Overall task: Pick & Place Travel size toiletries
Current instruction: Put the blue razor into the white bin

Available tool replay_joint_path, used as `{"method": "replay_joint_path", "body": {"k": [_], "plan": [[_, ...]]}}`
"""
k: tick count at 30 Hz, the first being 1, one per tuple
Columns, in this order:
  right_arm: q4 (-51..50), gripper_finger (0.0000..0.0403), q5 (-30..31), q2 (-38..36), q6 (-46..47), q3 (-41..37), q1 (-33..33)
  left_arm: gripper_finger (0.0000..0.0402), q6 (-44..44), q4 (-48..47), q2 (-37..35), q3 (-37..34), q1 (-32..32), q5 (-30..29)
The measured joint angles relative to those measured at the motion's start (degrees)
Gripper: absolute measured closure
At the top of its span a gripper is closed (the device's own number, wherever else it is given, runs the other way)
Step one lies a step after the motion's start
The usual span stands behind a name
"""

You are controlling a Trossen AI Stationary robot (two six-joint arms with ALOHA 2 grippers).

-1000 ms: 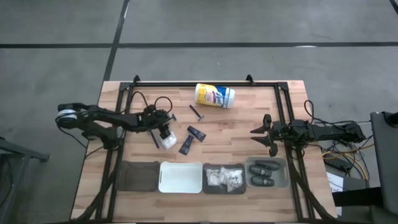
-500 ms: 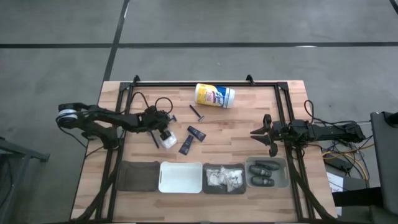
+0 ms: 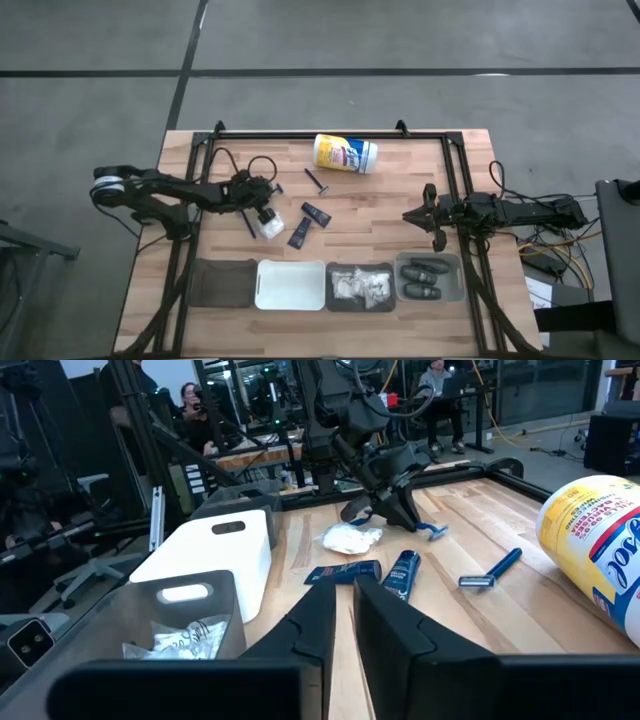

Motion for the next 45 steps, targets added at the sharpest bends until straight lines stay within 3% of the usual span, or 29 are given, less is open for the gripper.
{"method": "replay_joint_path", "body": {"k": [8, 25, 39, 45], "plan": [[0.0, 0.0361, 0.0, 0.0, 0.0, 0.0, 0.0, 0.0366, -0.4, 1.6, -5.0, -0.1, -0.1, -0.1], [0.0, 0.0305, 0.0, 0.0, 0.0, 0.0, 0.0, 0.0366, -1.2, 2.7, -20.1, 0.0, -0.6, 2.5], [0.0, 0.0266, 0.0, 0.0, 0.0, 0.0, 0.0, 0.0366, -1.1, 7.3, -21.4, 0.1, -7.0, 9.2], [0.0, 0.0251, 0.0, 0.0, 0.0, 0.0, 0.0, 0.0366, 6.5, 7.7, -21.4, 0.1, -11.5, 15.4]]}}
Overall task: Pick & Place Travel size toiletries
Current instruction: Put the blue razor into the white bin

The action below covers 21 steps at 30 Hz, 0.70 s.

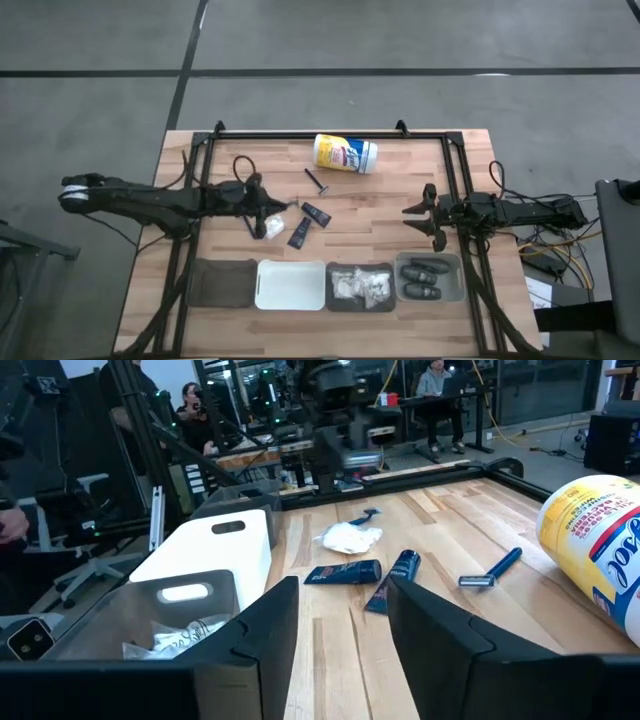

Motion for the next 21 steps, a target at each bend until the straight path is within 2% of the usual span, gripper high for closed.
{"method": "replay_joint_path", "body": {"k": [8, 15, 18, 21], "plan": [[0.0, 0.0234, 0.0, 0.0, 0.0, 0.0, 0.0, 0.0366, 17.2, 0.3, 0.1, 0.0, -5.3, 13.1], [0.0, 0.0219, 0.0, 0.0, 0.0, 0.0, 0.0, 0.0366, 39.4, -0.6, 0.1, 0.0, -7.6, 30.3], [0.0, 0.0214, 0.0, 0.0, 0.0, 0.0, 0.0, 0.0366, 41.2, -1.0, 0.1, 0.1, -7.6, 32.1], [0.0, 0.0210, 0.0, 0.0, 0.0, 0.0, 0.0, 0.0366, 42.9, -7.5, 0.4, 2.8, -7.6, 32.1]]}}
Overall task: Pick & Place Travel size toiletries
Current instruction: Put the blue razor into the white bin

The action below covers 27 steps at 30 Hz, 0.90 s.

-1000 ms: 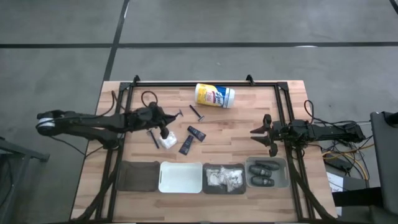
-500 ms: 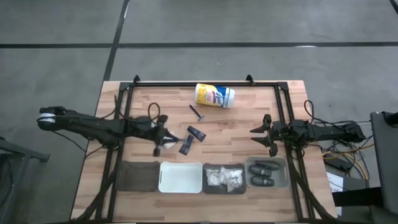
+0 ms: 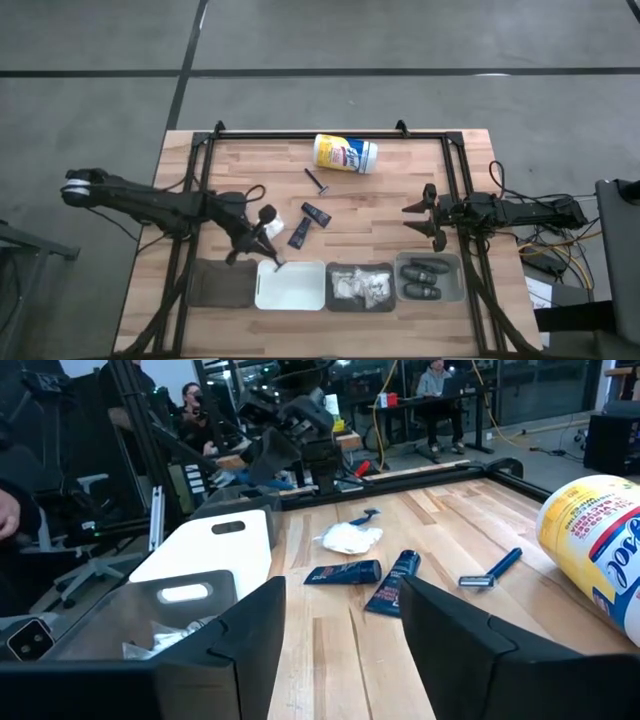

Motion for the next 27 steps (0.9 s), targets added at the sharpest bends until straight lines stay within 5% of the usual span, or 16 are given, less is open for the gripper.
{"method": "replay_joint_path", "body": {"k": [8, 16, 27], "plan": [[0.0, 0.0202, 0.0, 0.1, 0.0, 0.0, 0.0, 0.0366, 5.9, -17.6, 10.9, 13.2, -0.4, -0.5], [0.0, 0.0220, 0.0, 0.0, 0.0, 0.0, 0.0, 0.0366, 9.5, -22.1, 22.3, 21.4, -4.7, -7.9], [0.0, 0.0254, 0.0, 0.1, 0.0, 0.0, 0.0, 0.0356, 8.5, -21.9, 28.5, 26.2, -11.3, -13.4]]}}
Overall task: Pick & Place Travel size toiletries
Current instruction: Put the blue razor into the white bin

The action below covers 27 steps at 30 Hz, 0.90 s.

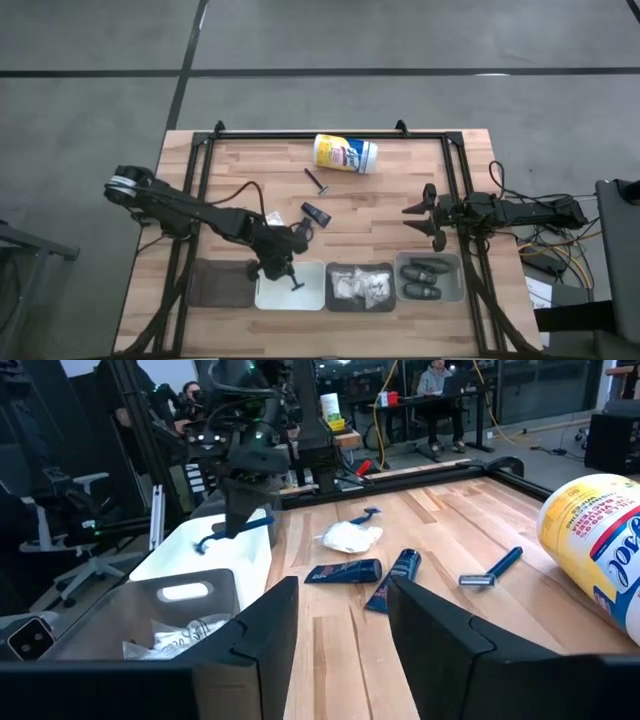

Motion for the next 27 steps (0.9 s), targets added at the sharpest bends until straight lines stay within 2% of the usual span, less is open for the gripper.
{"method": "replay_joint_path", "body": {"k": [12, 20, 27], "plan": [[0.0, 0.0293, 0.0, -0.1, 0.0, 0.0, 0.0, 0.0353, -2.3, 1.3, 4.5, 1.1, -1.5, -0.3], [0.0, 0.0321, 0.0, -0.1, 0.0, 0.0, 0.0, 0.0350, -2.7, 1.3, 4.7, 1.1, -1.5, -0.3], [0.0, 0.0345, 0.0, -0.1, 0.0, 0.0, 0.0, 0.0323, -2.8, 1.5, 4.5, 1.1, -1.5, -0.8]]}}
